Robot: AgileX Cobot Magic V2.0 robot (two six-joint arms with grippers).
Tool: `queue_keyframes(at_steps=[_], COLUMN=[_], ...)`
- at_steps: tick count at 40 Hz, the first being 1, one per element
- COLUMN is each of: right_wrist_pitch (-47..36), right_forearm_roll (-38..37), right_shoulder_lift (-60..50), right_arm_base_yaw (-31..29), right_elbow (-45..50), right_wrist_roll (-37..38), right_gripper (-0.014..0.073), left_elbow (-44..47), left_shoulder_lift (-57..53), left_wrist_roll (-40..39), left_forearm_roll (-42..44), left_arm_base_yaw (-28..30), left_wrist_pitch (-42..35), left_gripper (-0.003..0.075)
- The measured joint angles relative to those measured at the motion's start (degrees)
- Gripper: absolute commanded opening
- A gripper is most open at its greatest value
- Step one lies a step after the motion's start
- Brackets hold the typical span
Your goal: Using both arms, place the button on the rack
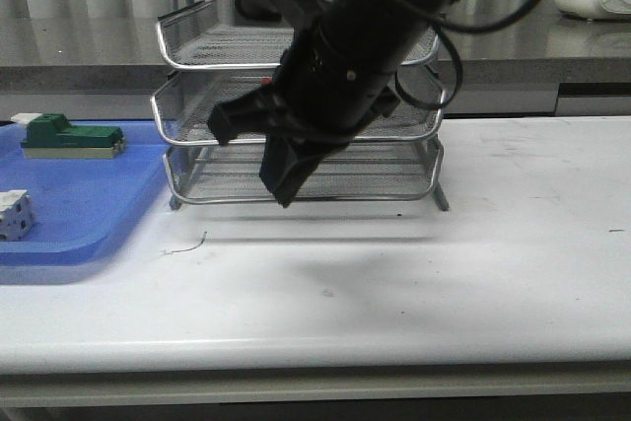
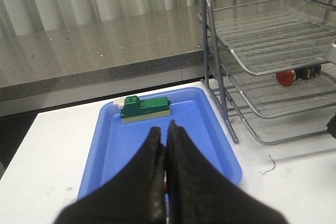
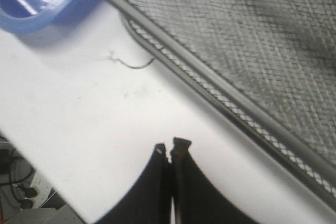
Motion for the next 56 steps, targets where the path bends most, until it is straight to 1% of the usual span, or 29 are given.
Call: queue_keyframes(at_steps=[7, 12, 22, 29, 36, 46, 56], right_wrist_pitch=[8.0, 12.74, 15.3, 13.27, 9.91, 4.11, 3.23], right_forearm_roll=[0.23, 0.23, 0.23, -0.01, -2.85, -4.32, -4.32], right_shoulder_lift=[-7.39, -12.5, -22.94, -33.89, -47.02, -66.24, -82.51], right_arm_base_yaw=[-1.24, -3.67, -10.85, -17.62, -21.66, -22.09, -22.18], right_elbow=[0.0, 0.0, 1.11, 10.29, 21.78, 38.25, 49.88], right_wrist_roll=[0.0, 0.0, 0.0, 0.0, 0.0, 0.0, 0.0], right_gripper=[-0.006, -0.006, -0.006, -0.006, -0.006, -0.006, -0.006], left_elbow=[0.0, 0.0, 0.0, 0.0, 0.0, 0.0, 0.0], left_shoulder_lift=[0.0, 0.0, 0.0, 0.0, 0.0, 0.0, 0.0], left_wrist_roll=[0.0, 0.0, 0.0, 0.0, 0.0, 0.0, 0.0], left_forearm_roll=[0.0, 0.0, 0.0, 0.0, 0.0, 0.0, 0.0], left_arm_base_yaw=[0.0, 0.0, 0.0, 0.0, 0.0, 0.0, 0.0], left_wrist_pitch=[0.0, 0.0, 0.0, 0.0, 0.0, 0.0, 0.0], left_gripper=[-0.0019, -0.0019, -0.0019, -0.0019, -0.0019, -0.0019, -0.0019])
